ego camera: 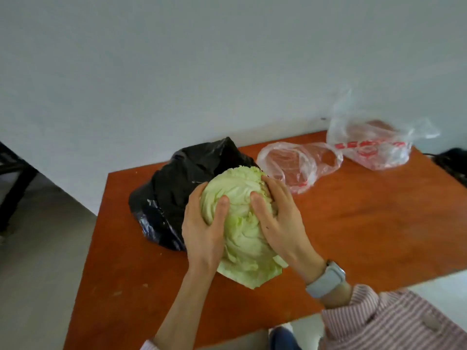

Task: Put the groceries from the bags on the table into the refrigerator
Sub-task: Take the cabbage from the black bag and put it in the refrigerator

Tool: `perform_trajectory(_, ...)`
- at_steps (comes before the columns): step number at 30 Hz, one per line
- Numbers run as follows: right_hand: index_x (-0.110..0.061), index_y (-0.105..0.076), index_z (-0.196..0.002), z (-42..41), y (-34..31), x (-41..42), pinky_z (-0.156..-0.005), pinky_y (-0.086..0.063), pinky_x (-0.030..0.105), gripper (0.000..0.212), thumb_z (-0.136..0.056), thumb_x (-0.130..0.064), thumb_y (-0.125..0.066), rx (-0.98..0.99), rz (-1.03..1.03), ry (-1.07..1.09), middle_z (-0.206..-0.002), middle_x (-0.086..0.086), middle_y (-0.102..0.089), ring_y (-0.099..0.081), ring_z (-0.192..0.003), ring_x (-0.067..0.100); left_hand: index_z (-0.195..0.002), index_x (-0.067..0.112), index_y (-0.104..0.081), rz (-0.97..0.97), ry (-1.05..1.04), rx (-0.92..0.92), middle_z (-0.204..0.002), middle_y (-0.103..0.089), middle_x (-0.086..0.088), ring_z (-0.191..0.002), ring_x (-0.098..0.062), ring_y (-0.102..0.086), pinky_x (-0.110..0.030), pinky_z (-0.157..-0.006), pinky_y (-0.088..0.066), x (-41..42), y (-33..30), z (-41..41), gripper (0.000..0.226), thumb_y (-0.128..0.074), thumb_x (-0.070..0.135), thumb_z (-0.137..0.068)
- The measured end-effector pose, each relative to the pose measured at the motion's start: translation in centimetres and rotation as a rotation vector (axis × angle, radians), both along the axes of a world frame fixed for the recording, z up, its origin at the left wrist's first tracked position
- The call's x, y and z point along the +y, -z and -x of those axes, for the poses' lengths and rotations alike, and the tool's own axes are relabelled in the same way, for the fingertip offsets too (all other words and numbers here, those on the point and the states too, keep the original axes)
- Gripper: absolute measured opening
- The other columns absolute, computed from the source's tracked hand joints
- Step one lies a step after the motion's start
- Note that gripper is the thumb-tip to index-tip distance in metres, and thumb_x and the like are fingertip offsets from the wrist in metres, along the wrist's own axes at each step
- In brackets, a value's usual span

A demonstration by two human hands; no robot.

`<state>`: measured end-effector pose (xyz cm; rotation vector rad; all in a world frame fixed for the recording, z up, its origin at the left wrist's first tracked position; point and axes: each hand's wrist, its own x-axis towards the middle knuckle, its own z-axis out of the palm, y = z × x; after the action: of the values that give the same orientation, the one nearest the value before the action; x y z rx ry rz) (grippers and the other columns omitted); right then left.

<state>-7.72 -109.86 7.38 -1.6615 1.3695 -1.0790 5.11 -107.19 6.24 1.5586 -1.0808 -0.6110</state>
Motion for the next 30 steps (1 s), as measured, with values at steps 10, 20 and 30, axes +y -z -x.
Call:
perform_trajectory(10, -0.029, -0.053, -0.125, 16.7, 5.4, 14.6, -0.102, -0.042, 0.044, 0.059, -0.077, -0.063, -0.046, -0.366, -0.400, 0.608, -0.132, -0.001, -0.054, -0.053, -0.118, 0.016, -0.115, 0.029, -0.040, -0.410, 0.777, -0.015, -0.116, -0.054, 0.005, -0.100, -0.011, -0.054, -0.029, -0.082, -0.045, 6.4, 1.5, 15.1, 0.067, -0.057, 0.068, -0.063)
perform_trajectory(20, -0.010, -0.062, -0.113, 37.9, 5.5, 35.8, -0.084, -0.053, 0.042, 0.067, -0.074, -0.061, -0.044, -1.061, -0.237, 1.031, -0.108, 0.014, -0.068, -0.066, -0.099, 0.028, -0.125, 0.062, -0.031, -0.262, 1.725, -0.238, -0.129, -0.040, 0.019, -0.119, -0.005, -0.041, -0.029, -0.101, -0.039, 17.1, 0.1, 39.6, 0.084, -0.073, 0.057, -0.052)
perform_trajectory(30, -0.018, -0.053, -0.126, 54.4, 8.0, 56.5, -0.098, -0.044, 0.051, 0.071, -0.070, -0.062, -0.060, -1.116, -0.045, 1.230, -0.125, 0.009, -0.060, -0.058, -0.114, 0.027, -0.107, 0.047, -0.042, -0.538, 1.859, -0.074, -0.114, -0.044, 0.018, -0.099, -0.013, -0.055, -0.028, -0.069, -0.055, 34.5, 4.4, 63.3, 0.071, -0.076, 0.056, -0.045)
